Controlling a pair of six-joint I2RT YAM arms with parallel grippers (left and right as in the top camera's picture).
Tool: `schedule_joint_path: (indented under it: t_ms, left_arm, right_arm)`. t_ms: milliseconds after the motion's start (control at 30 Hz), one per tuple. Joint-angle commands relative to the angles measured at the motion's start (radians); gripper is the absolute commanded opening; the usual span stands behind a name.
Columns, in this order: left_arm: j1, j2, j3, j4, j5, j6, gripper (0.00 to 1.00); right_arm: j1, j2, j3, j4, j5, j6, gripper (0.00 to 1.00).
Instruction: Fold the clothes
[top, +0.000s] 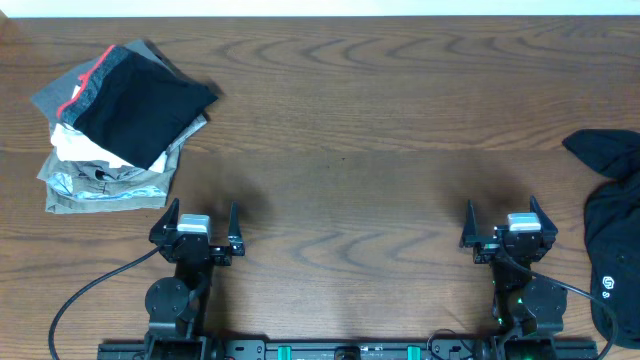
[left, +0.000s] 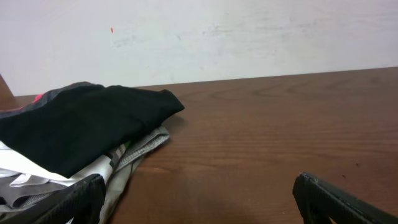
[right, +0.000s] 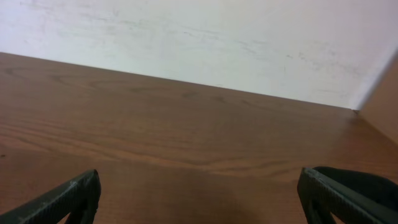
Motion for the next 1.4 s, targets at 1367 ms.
schedule_joint_path:
  t_ms: [1367]
  left_arm:
    - [0.006, 0.336, 0.416, -0.255, 0.006, -0.195, 0.98]
  right_arm:
    - [-0.006, 0.290, 0.451, -0.396, 0.106, 0.185, 0.99]
